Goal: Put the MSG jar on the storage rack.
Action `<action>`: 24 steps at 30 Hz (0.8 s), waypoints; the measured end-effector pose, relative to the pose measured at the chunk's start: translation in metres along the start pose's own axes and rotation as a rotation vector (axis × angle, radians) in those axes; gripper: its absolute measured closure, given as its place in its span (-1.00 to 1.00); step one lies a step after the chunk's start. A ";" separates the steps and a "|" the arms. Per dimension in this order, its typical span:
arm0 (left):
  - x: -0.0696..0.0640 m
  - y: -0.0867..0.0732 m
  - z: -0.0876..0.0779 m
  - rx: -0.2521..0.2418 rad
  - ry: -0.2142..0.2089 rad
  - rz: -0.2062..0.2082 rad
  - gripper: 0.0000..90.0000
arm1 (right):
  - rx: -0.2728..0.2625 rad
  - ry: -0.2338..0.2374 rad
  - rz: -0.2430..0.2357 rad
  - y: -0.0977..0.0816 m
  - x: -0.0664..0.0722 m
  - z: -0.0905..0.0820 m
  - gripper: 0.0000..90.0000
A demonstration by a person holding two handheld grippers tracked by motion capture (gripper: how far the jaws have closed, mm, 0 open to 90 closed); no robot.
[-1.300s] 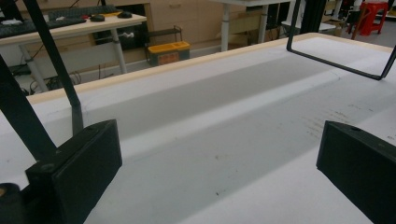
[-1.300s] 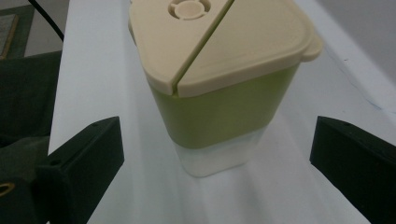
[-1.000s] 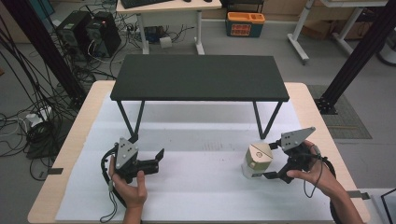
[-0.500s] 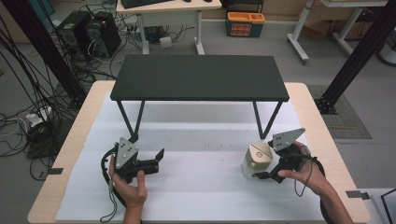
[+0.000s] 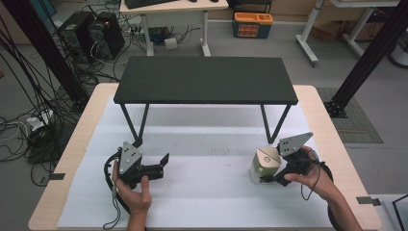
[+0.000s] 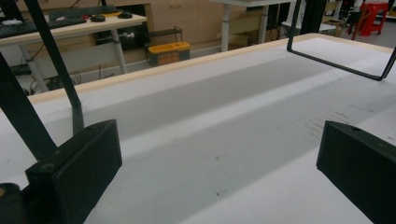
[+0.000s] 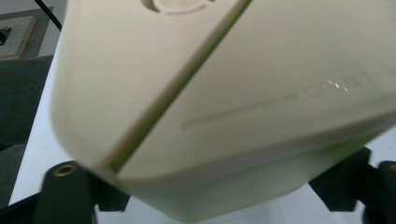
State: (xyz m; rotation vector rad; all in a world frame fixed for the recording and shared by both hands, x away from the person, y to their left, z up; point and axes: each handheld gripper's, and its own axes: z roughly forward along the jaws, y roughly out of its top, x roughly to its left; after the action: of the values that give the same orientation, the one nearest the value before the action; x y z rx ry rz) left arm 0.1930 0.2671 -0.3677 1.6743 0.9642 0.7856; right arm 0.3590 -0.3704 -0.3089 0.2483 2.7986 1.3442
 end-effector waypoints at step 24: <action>0.001 -0.001 -0.001 -0.005 -0.005 -0.002 -0.99 | 0.018 -0.029 -0.024 0.007 0.009 -0.005 -0.42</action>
State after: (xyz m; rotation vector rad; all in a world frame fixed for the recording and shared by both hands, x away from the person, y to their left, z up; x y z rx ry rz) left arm 0.1928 0.2684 -0.3681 1.6706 0.9594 0.7814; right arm 0.3504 -0.3683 -0.2999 0.2313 2.7818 1.3003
